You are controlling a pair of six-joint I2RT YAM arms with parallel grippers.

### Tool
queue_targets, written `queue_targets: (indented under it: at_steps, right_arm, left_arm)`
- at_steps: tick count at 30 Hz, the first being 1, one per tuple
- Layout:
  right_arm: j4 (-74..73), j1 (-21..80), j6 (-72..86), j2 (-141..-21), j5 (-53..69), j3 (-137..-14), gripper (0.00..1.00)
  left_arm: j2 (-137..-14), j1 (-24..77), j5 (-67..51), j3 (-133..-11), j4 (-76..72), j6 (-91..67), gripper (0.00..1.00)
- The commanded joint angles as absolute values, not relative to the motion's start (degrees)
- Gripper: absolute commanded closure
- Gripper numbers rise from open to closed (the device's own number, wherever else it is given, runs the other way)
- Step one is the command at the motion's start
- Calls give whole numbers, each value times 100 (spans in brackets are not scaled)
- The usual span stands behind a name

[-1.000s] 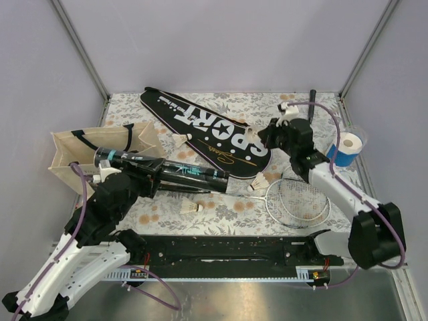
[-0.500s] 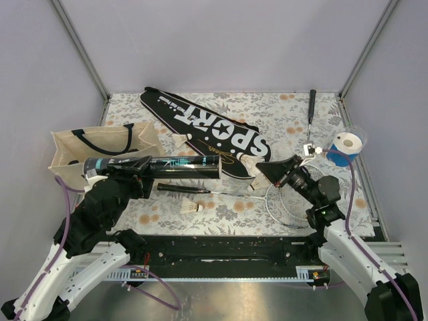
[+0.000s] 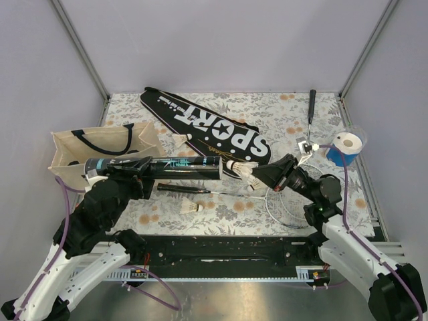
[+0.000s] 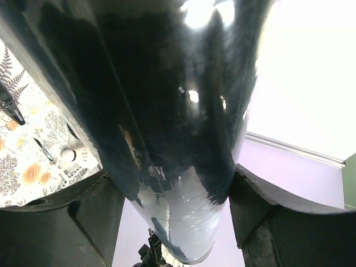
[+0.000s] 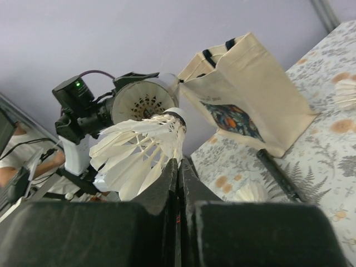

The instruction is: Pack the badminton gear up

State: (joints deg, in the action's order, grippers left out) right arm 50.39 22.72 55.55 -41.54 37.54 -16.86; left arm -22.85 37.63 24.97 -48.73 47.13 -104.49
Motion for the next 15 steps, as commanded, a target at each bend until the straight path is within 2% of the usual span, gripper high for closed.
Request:
queue_targets:
  at_steps: [1,10,15]
  right_arm:
    - [5502,2574,5766,-4359,4052,-2170,100]
    - [4809,3146,5344,-4781,3894,-2689,100]
    - [4948,3445,5379,-5176,3859,-2874,100]
  left_arm:
    - [-2180,3753,2356,-4975,4412,-10512,65]
    - [-2241,3744,2162,-4931,4403,-10275,66]
    - [-2189,3744,2022,-4799,4421,-10362,68]
